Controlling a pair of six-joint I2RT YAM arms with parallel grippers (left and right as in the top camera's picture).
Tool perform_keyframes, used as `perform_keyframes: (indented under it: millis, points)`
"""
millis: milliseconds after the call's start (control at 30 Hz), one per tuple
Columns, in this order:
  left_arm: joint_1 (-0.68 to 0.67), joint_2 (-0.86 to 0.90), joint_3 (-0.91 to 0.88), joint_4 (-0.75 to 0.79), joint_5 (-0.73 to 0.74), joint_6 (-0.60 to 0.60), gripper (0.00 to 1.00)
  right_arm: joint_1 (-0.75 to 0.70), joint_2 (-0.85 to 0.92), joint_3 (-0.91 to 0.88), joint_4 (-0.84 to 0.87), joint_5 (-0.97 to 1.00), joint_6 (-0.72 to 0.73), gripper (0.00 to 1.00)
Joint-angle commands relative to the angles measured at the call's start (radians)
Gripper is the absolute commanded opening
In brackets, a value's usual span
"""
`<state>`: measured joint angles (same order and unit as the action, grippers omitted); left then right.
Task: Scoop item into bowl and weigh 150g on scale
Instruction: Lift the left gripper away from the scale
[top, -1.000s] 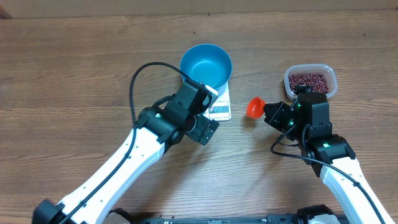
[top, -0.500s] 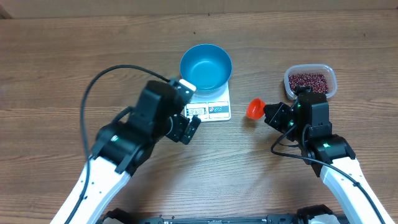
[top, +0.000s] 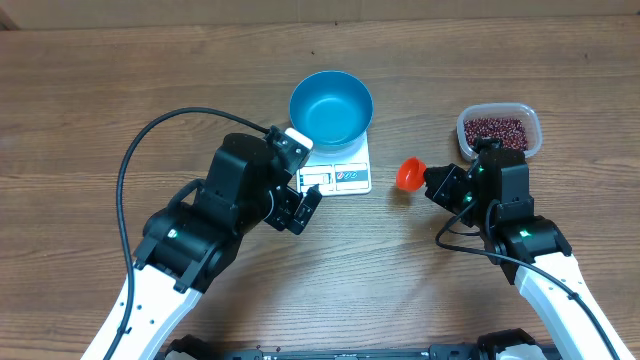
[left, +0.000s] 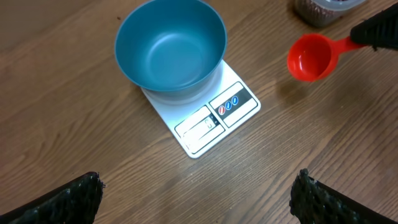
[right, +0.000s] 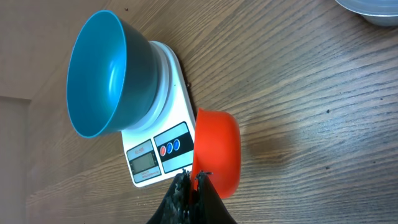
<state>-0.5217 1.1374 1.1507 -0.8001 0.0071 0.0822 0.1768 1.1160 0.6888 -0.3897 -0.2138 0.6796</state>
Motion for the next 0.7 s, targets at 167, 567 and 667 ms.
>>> perform_keyframes:
  millis: [167, 567, 667]
  points:
    - [0.005, 0.085, -0.003, 0.0, 0.012, 0.018, 1.0, -0.004, -0.003, 0.019, 0.008, -0.004, -0.008, 0.04]
    - [0.006, 0.089, -0.002, 0.08, 0.016, -0.157, 0.99, -0.004, -0.003, 0.019, 0.002, -0.004, -0.008, 0.04]
    - [0.006, 0.08, -0.002, 0.074, 0.015, -0.156, 1.0, -0.004, -0.003, 0.019, 0.002, -0.004, -0.008, 0.04]
